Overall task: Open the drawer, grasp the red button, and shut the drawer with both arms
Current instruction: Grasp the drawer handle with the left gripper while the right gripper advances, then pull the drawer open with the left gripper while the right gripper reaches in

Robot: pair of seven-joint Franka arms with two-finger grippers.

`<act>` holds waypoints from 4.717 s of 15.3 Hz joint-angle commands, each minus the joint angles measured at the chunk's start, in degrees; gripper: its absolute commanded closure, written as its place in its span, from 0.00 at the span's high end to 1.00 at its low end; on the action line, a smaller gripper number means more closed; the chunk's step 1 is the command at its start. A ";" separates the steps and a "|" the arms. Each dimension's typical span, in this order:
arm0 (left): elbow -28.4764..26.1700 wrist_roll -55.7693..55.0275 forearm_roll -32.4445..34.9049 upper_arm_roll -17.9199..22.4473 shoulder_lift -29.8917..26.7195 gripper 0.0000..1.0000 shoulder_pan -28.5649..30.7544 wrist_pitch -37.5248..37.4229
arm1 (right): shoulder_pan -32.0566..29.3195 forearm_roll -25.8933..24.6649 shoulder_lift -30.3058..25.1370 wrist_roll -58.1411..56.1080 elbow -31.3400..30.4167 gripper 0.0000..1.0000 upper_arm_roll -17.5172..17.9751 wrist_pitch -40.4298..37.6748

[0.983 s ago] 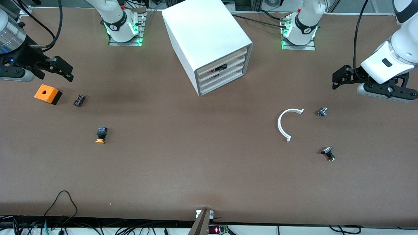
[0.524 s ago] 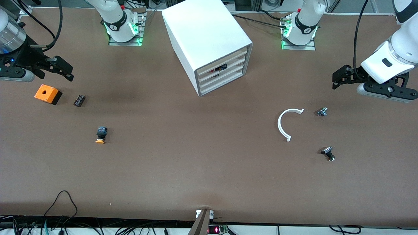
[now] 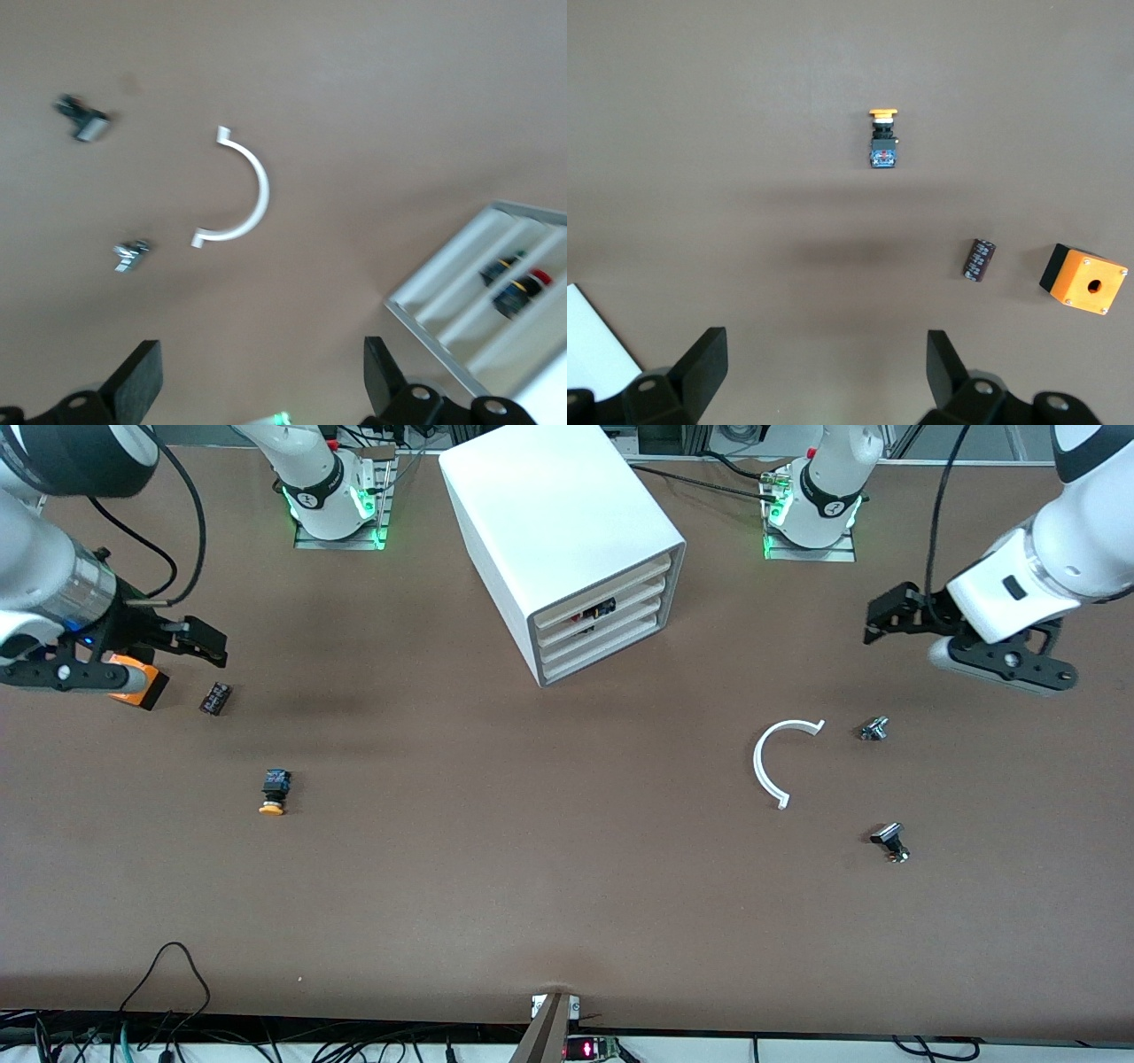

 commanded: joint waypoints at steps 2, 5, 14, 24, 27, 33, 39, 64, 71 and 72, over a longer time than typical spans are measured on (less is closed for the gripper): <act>1.44 0.05 -9.49 0.23 4.30 1.00 -3.19 -10.21 | -0.71 0.33 3.21 -1.14 0.79 0.99 0.56 1.88; 1.44 0.23 -21.63 0.32 10.97 1.00 -2.41 -18.22 | -0.63 1.56 6.12 -0.18 0.79 0.99 0.56 3.21; -12.57 19.27 -39.48 0.32 18.30 1.00 -1.53 -6.41 | 1.57 5.26 9.29 11.49 0.97 0.99 0.91 6.90; -35.64 42.85 -57.78 -2.05 12.75 0.99 -1.35 8.30 | 8.51 5.26 13.76 31.45 6.05 0.99 0.91 8.31; -38.53 47.58 -57.78 -2.23 13.19 0.99 -1.88 11.46 | 10.35 5.35 15.52 36.28 8.78 0.99 0.91 8.13; -46.36 55.24 -68.39 -8.80 14.94 0.91 -2.32 18.32 | 12.91 8.24 18.42 43.32 12.56 0.99 0.91 8.22; -47.69 58.75 -72.46 -13.13 16.26 0.71 -1.70 21.75 | 15.81 8.34 24.14 50.79 22.23 0.99 0.91 4.09; -28.55 61.84 -51.11 -12.42 29.96 0.00 10.25 21.67 | 25.56 10.18 34.86 77.24 39.29 0.99 1.09 6.27; -24.48 61.23 -48.65 -12.16 33.23 1.00 11.04 19.38 | 32.32 12.37 37.50 90.42 39.29 0.99 1.00 14.97; -24.31 61.05 -48.64 -12.16 33.14 1.00 11.48 18.16 | 33.46 12.29 37.94 92.53 39.29 0.99 1.00 15.94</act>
